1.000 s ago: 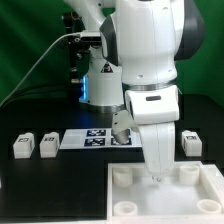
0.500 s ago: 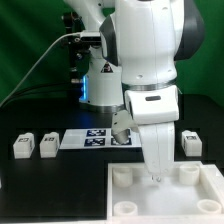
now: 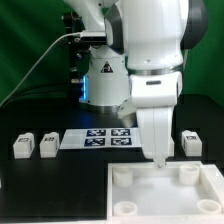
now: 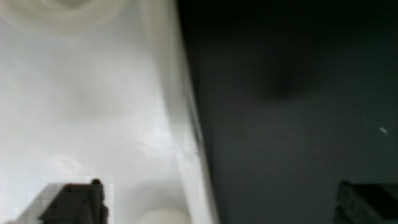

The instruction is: Assemble one leg

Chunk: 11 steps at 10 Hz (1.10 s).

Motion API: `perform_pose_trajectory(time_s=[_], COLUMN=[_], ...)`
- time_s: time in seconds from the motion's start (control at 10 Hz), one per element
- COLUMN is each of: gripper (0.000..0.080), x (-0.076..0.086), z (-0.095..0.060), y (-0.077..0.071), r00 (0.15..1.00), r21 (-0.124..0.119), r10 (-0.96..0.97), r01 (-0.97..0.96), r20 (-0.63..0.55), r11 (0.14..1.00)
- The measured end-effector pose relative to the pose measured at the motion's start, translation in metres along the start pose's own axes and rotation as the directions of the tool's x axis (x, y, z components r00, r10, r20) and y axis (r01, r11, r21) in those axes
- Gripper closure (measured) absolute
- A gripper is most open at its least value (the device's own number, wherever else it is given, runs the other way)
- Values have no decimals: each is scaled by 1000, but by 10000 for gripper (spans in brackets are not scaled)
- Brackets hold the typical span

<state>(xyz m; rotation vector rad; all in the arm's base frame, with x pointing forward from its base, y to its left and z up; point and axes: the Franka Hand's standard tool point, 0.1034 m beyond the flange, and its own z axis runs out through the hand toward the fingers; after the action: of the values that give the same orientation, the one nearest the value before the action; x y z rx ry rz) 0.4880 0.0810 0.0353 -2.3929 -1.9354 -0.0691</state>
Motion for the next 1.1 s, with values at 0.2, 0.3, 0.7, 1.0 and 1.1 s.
perform_pose_trajectory(time_s=[0.2,0.3,0.7,1.0,1.1], gripper=[151,151,151,150,150], x=[17,33,48,64,63], z=[-13,-19,-18,-11,-9], y=[-15,-27,-37,-58,-60], r00=[950,889,655,321,287], r21=[-11,-18,0,34,39], r10=[313,458,755,947,958], r01=[-313,-458,-755,-946,-957], r20=[-3,-9,-34,-6,-8], r11=[950,889,656,321,287])
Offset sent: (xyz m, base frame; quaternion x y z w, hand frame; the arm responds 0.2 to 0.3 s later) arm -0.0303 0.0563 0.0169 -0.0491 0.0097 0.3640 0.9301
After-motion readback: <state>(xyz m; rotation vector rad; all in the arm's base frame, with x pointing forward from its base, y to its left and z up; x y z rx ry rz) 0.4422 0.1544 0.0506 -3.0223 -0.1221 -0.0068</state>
